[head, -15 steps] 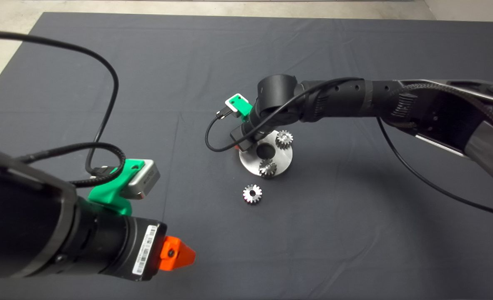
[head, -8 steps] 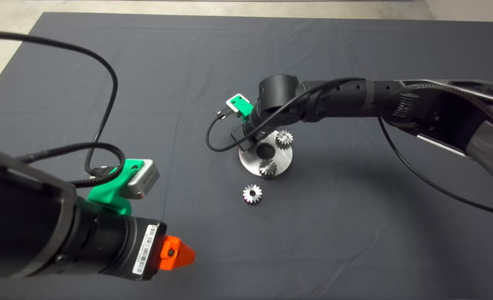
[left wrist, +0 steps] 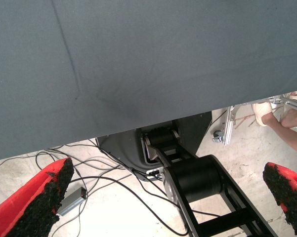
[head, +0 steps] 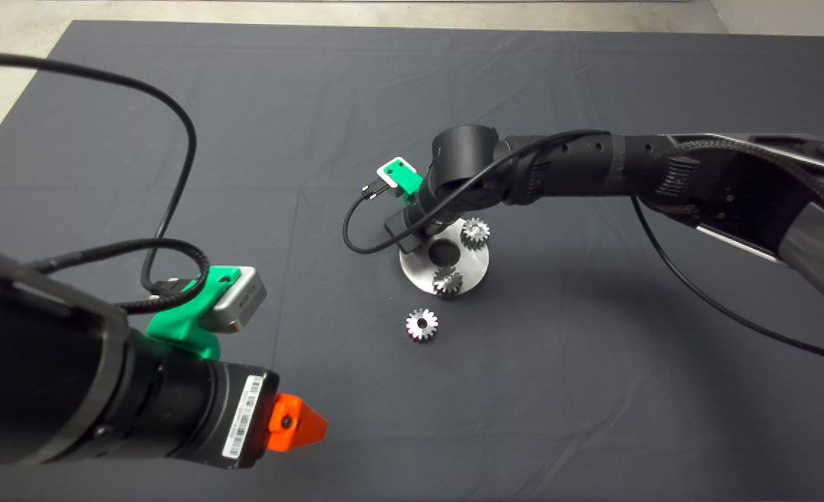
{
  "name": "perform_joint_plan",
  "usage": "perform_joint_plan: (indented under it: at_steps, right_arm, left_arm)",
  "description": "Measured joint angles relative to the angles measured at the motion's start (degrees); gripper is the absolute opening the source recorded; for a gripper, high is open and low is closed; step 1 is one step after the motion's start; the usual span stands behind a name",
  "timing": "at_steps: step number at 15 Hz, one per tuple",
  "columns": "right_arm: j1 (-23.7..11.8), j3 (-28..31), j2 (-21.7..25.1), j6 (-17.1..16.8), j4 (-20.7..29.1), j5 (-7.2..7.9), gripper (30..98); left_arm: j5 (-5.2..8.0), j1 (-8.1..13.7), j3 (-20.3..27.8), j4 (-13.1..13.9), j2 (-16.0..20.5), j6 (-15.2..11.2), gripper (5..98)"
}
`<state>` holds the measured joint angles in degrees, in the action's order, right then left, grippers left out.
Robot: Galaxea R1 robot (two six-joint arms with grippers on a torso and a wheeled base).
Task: Remove an incorrectly installed larger gear and replace it with the correct smaller gear
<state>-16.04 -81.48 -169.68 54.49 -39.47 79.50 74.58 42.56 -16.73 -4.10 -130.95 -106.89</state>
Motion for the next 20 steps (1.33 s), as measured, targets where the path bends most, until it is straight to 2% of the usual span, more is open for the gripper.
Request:
perform_joint_plan:
  at_steps: [4, 8, 12, 17, 20]
  right_arm:
    - [0.0, 0.0, 0.0, 0.0, 0.0, 0.0, 50.7]
    - [0.0, 3.8, 0.7, 0.0, -0.1, 0.38, 49.3]
    - [-0.4, 4.2, 0.7, 0.8, 0.1, 0.72, 49.3]
    - [-5.2, 4.3, 0.8, 1.0, 0.4, 1.07, 49.4]
    - [-8.6, 5.1, 2.4, 2.1, 4.2, 0.71, 49.3]
  left_arm:
    - [0.0, 0.0, 0.0, 0.0, 0.0, 0.0, 98.3]
    - [0.0, 0.0, 0.0, 0.0, 0.0, 0.0, 98.3]
    - [-0.01, 0.0, 0.0, 0.0, 0.0, 0.0, 98.3]
    - [0.0, 0.0, 0.0, 0.0, 0.0, 0.0, 98.3]
    - [-0.02, 0.0, 0.0, 0.0, 0.0, 0.0, 98.3]
